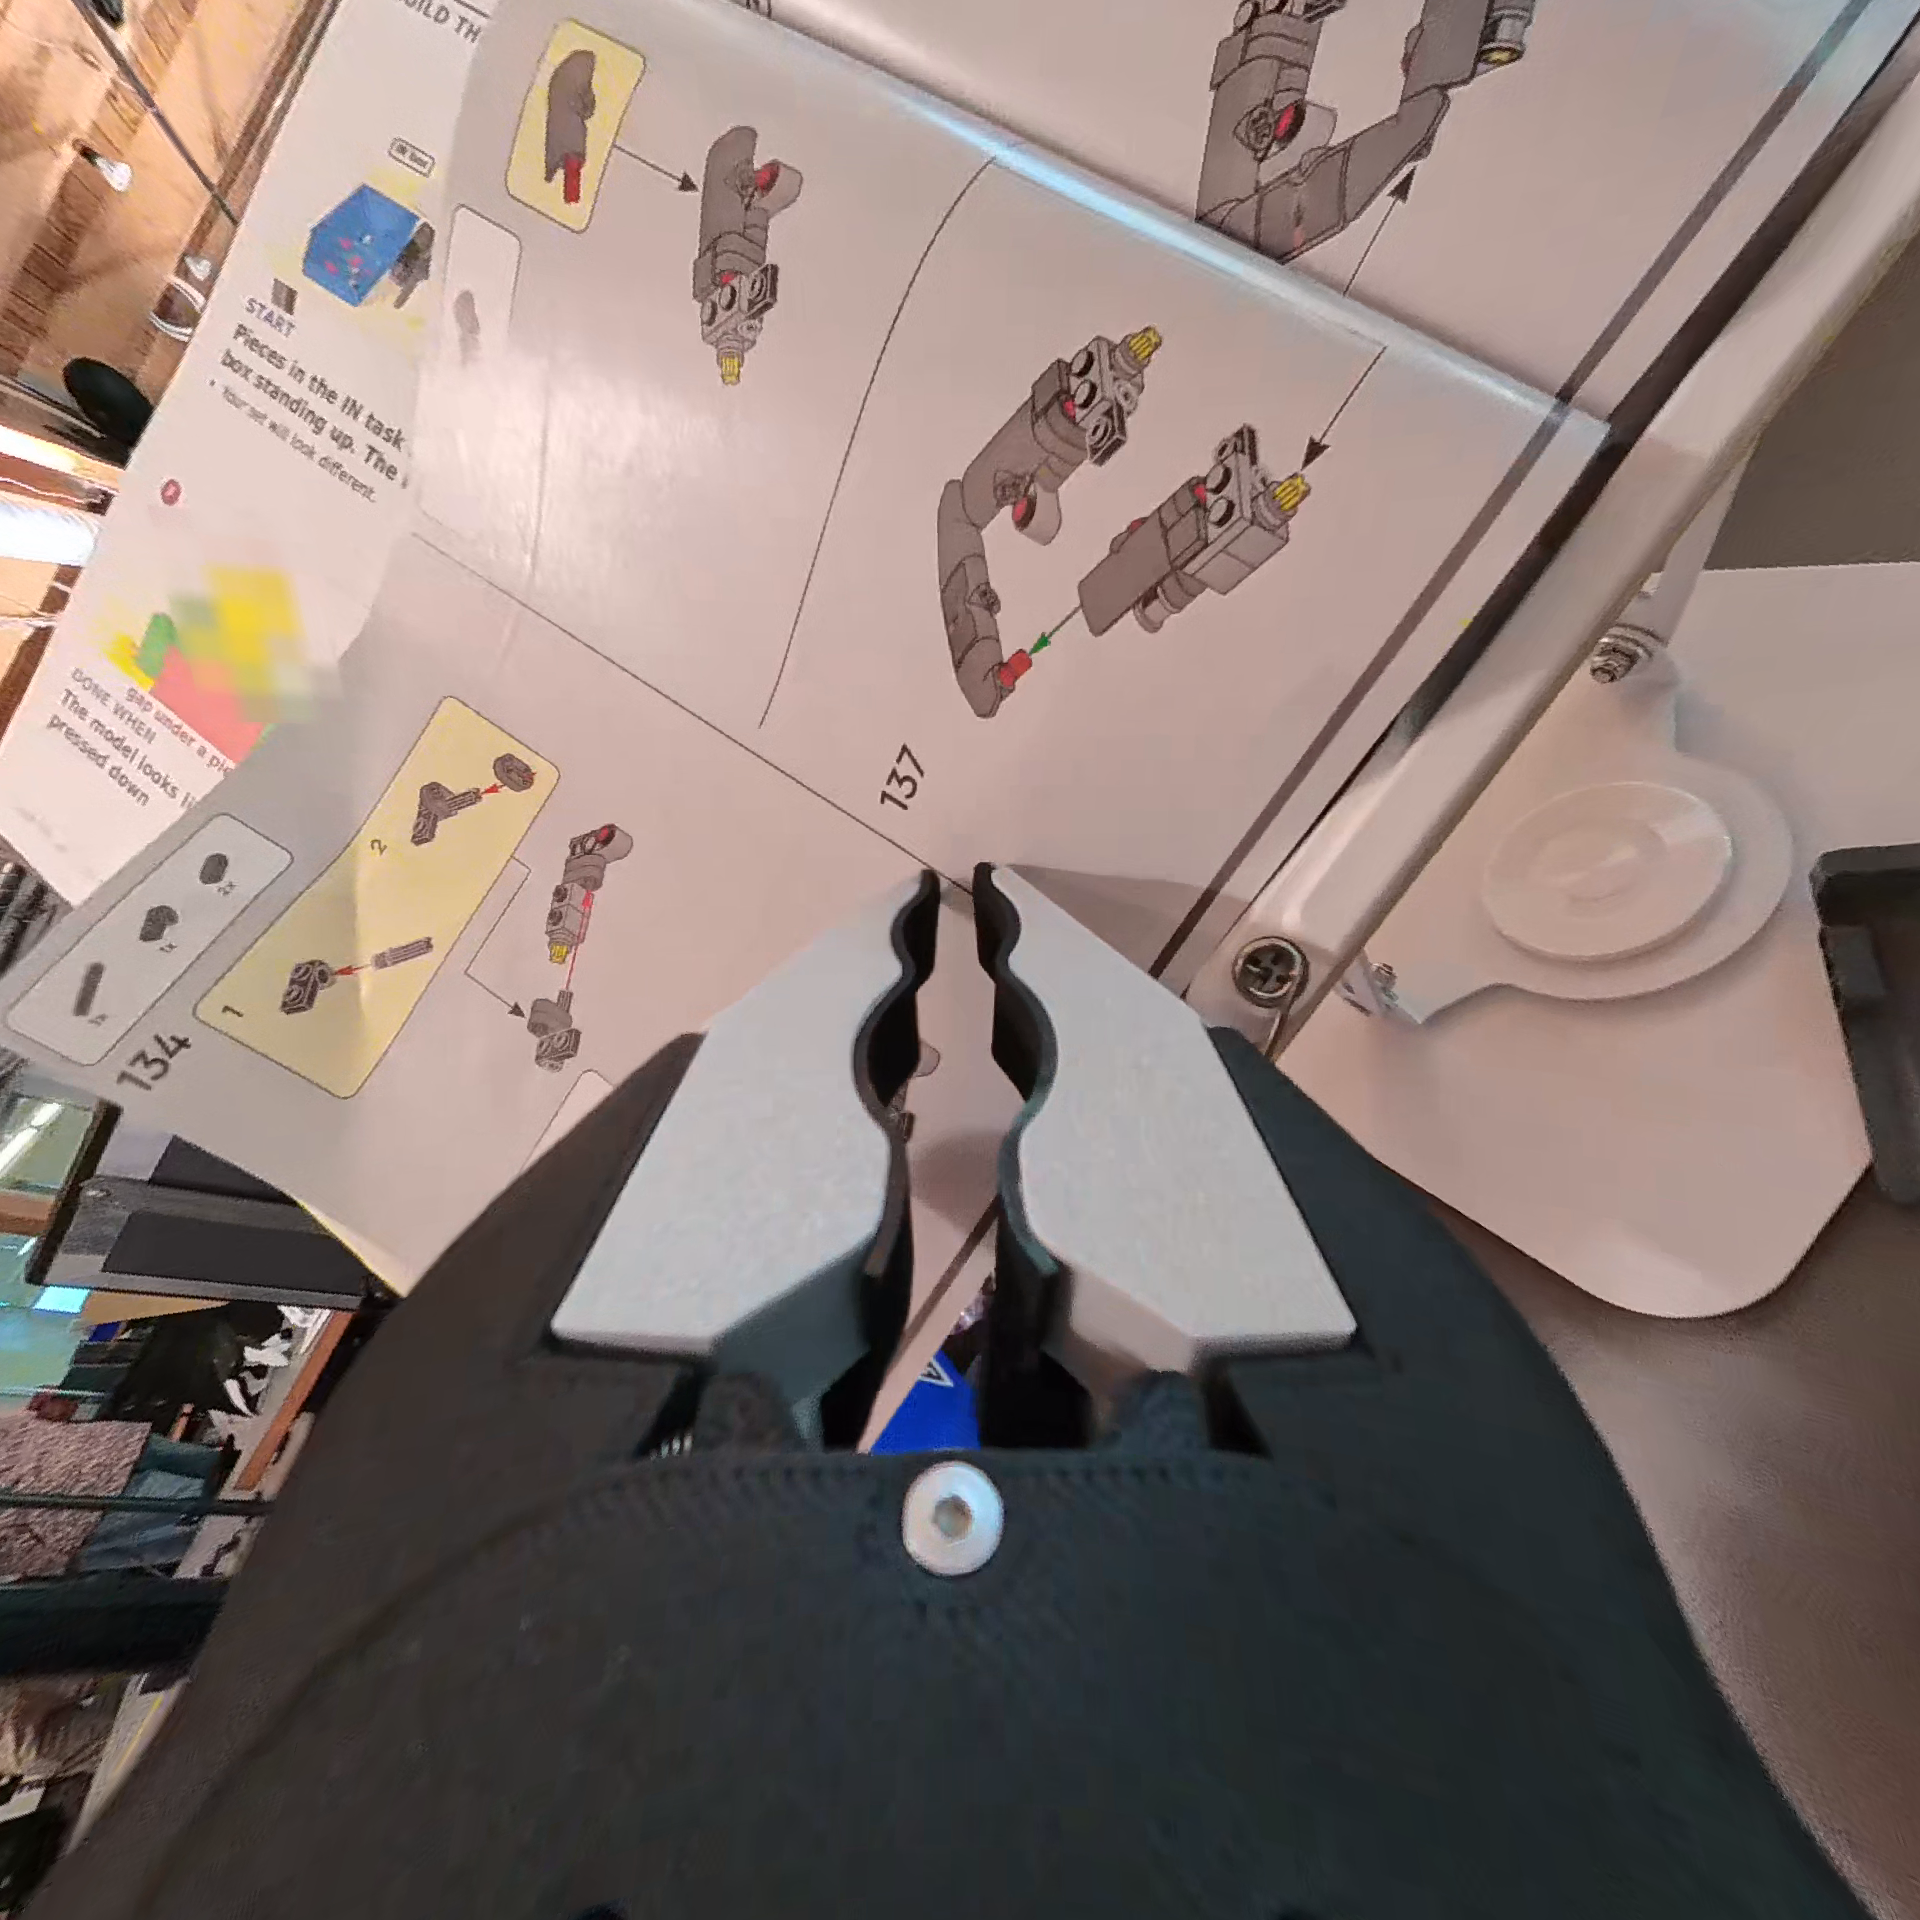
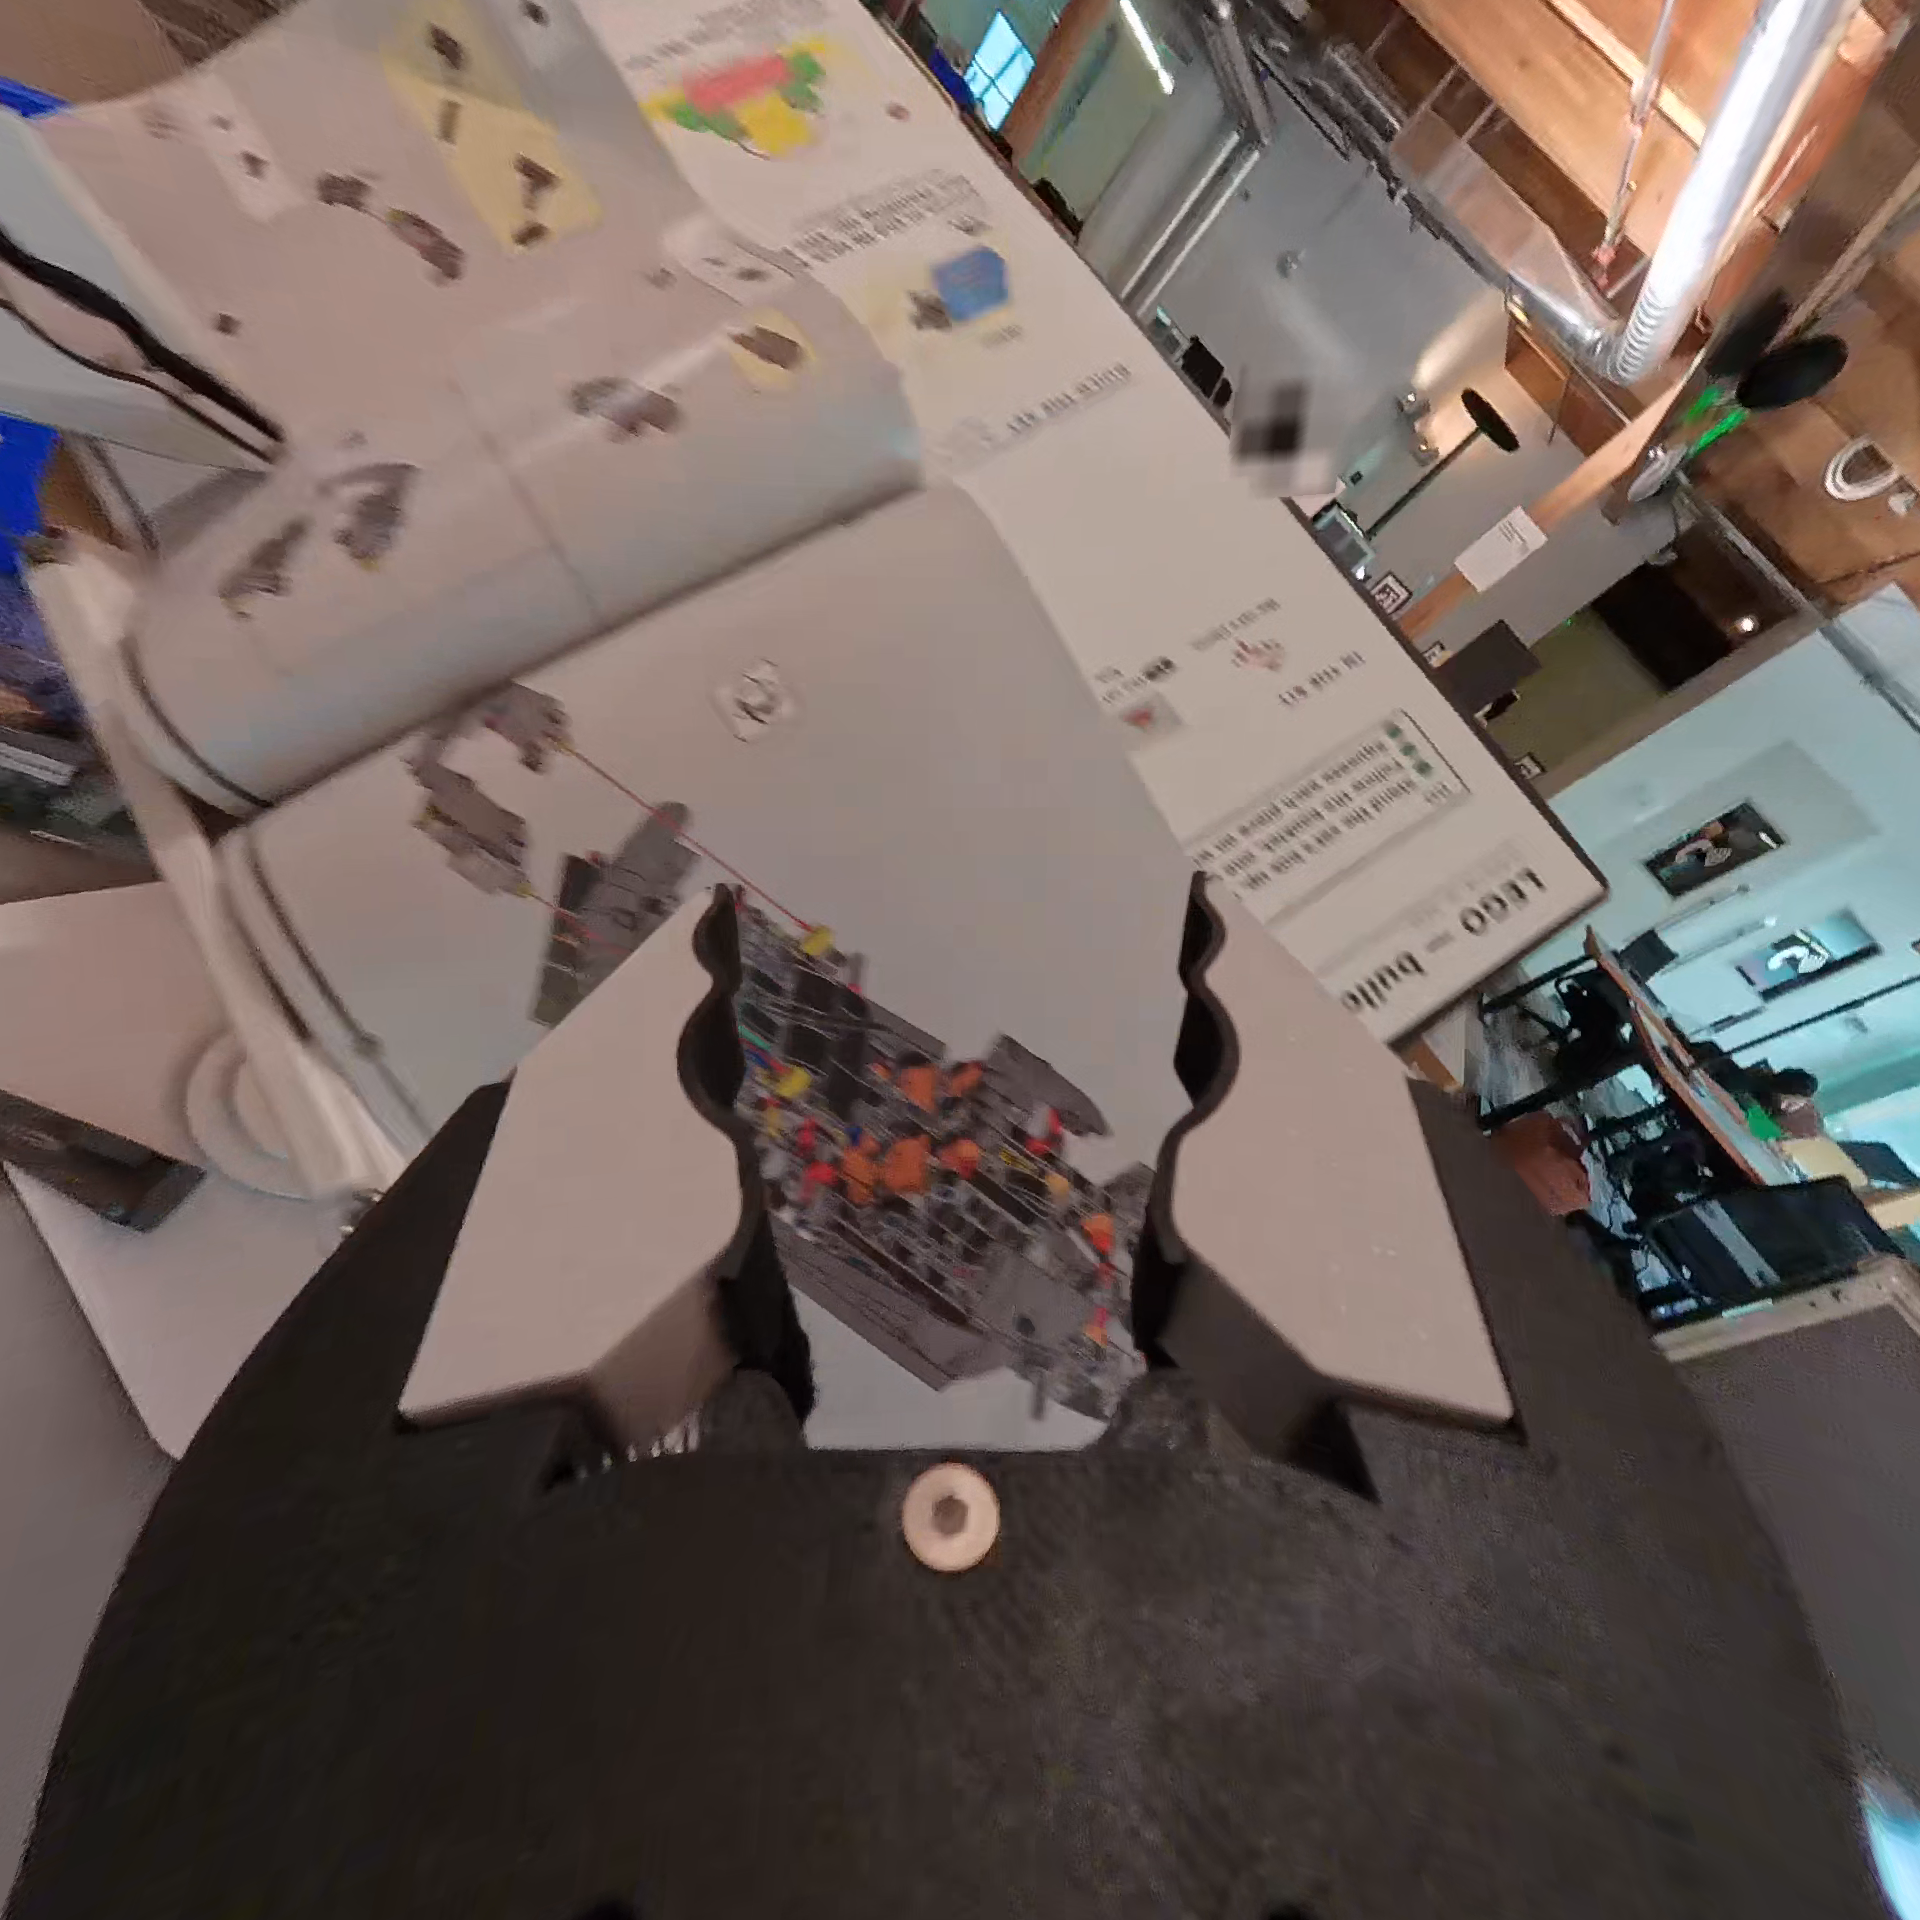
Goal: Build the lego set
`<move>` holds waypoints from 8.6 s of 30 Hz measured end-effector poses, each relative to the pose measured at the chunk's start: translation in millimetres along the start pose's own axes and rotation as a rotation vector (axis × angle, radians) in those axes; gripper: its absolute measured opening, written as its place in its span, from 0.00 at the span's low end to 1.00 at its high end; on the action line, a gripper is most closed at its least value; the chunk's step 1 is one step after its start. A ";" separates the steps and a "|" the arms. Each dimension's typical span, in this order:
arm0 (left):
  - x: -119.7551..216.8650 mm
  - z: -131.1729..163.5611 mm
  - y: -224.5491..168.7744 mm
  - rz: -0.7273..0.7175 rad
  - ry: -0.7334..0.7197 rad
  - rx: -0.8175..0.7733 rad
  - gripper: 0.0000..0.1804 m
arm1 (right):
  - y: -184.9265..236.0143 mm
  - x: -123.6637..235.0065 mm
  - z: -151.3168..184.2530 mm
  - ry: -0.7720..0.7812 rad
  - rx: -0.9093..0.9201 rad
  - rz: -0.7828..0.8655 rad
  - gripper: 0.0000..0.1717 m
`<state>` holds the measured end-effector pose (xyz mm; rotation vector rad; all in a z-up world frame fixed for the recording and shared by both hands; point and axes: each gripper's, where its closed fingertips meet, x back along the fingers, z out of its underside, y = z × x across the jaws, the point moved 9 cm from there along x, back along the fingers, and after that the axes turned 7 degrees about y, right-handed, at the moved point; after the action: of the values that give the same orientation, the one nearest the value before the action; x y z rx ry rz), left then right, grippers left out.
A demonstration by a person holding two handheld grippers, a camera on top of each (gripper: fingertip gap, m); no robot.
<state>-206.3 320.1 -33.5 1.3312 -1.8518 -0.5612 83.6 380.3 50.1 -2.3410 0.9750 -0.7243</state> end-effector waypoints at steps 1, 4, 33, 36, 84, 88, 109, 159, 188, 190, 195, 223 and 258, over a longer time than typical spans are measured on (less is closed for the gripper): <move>0.2 0.0 0.0 0.004 -0.001 0.002 0.02 | -10.2 0.2 5.5 0.012 -0.015 0.005 0.51; -0.1 1.0 -0.9 0.004 -0.007 0.005 0.01 | -31.3 -9.3 24.4 0.092 -0.083 -0.002 0.55; 0.2 4.0 -4.7 -0.029 -0.002 -0.052 0.00 | -45.4 -27.6 39.9 0.170 -0.046 -0.033 0.40; -0.2 3.6 -5.1 -0.038 0.002 -0.066 0.00 | -40.5 -27.5 39.7 0.167 -0.037 -0.033 0.35; 55.9 -11.1 -3.8 0.001 -0.233 0.009 0.20 | 28.0 2.2 -96.8 0.034 -0.110 -0.558 0.00; 91.6 -25.0 -15.4 -0.014 -0.378 0.005 0.33 | 41.7 -13.4 -118.1 0.053 -0.162 -0.588 0.00; 94.0 -20.8 -7.3 -0.179 -0.489 0.345 0.00 | 35.4 68.7 -178.6 -0.126 0.008 -0.201 0.37; 29.8 116.4 46.0 0.138 -0.418 0.918 0.00 | 221.1 -103.7 -104.1 0.167 0.526 -0.346 0.00; 112.7 62.3 42.9 -0.138 -0.441 0.538 0.10 | 128.2 33.1 -24.4 0.205 0.177 -0.145 0.12; 109.8 23.8 23.2 -0.057 -0.440 0.428 0.09 | 123.3 42.0 6.5 0.251 0.186 -0.146 0.13; 79.9 -62.8 -35.4 0.100 -0.412 0.175 0.08 | 117.5 48.4 53.8 0.315 0.170 -0.104 0.15; -41.5 -143.0 -100.9 0.071 -0.091 -0.172 0.00 | 89.4 39.4 58.1 0.528 0.729 0.046 0.00; 150.0 -37.5 -77.3 0.241 -0.162 -0.043 0.07 | 124.4 172.1 50.9 0.322 0.367 -0.091 0.14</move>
<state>-154.2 156.1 -17.1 1.0406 -2.0834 -0.5915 159.5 186.7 -16.4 -1.9933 0.7841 -1.2330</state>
